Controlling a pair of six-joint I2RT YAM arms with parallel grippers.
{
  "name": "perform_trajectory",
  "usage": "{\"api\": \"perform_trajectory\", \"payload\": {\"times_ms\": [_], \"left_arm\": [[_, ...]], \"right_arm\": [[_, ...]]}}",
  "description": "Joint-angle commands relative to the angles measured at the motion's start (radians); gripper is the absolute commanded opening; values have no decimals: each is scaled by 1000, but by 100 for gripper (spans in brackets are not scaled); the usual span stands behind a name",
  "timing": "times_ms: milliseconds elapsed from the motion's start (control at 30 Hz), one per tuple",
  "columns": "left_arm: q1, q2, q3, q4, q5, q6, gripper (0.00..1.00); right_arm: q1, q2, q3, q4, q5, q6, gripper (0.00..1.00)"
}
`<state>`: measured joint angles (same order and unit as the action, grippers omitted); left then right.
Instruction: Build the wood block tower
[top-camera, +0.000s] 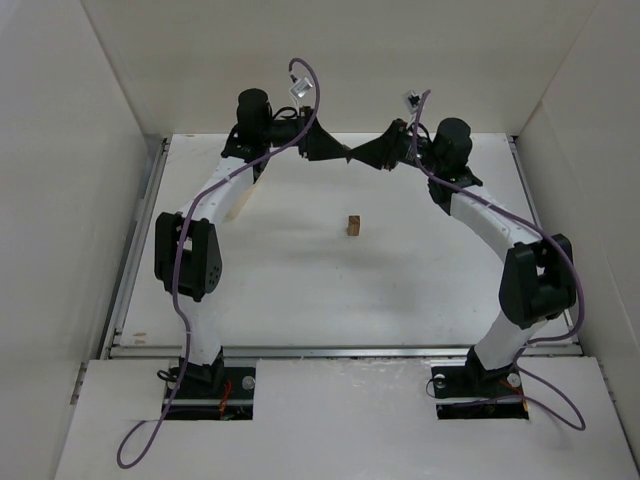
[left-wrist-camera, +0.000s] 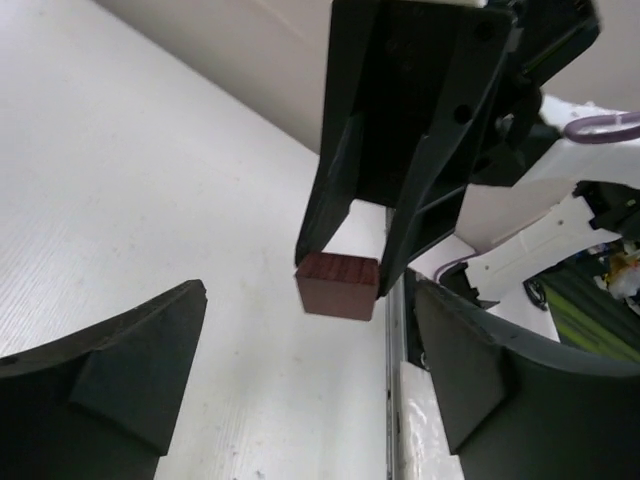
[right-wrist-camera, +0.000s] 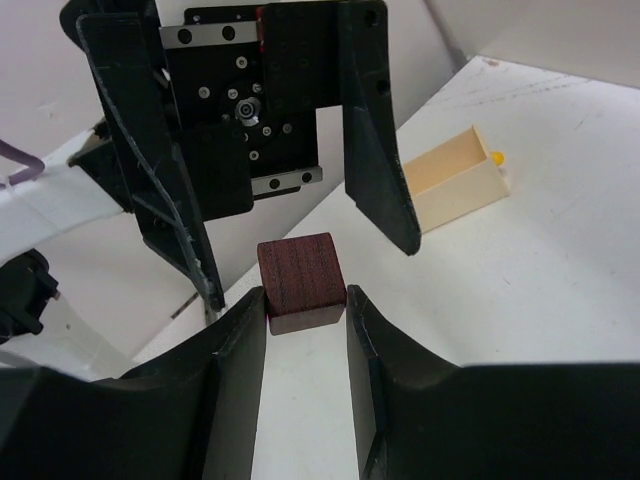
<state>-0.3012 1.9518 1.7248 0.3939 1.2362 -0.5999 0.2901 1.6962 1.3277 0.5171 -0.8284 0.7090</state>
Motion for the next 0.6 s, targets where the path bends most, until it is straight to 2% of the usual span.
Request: {"api": "perform_trajectory", "payload": {"times_ms": [0,33,100,133,200,267,400,467,567], "left_arm": [[-4,-68,56,-188,-27,201,85],[8,-68,56,-232,-41,239,92],[33,-79,65,-375,-102,329,92],[33,-79,74,-427,-133,435,94],[43,-88,87,-565,-237,550,94],[43,-99,87,-622,-303,655,94],[54,-110,61,-658,-434,690,94],[54,-119,50,-672,-463,715,94],[54,-119,32,-682,-463,735,94]], "right_arm": [[-26,0,80,-86,-43,-103,8],[-26,0,103,-224,-43,-147,8],[-35,20,212,-424,-11,-345,6],[-35,29,247,-621,17,-418,6],[-35,49,297,-750,98,-572,5],[-35,49,318,-845,155,-634,5],[-26,28,307,-923,308,-794,5],[-16,28,297,-945,388,-844,5],[4,28,277,-957,419,-901,5]]}}
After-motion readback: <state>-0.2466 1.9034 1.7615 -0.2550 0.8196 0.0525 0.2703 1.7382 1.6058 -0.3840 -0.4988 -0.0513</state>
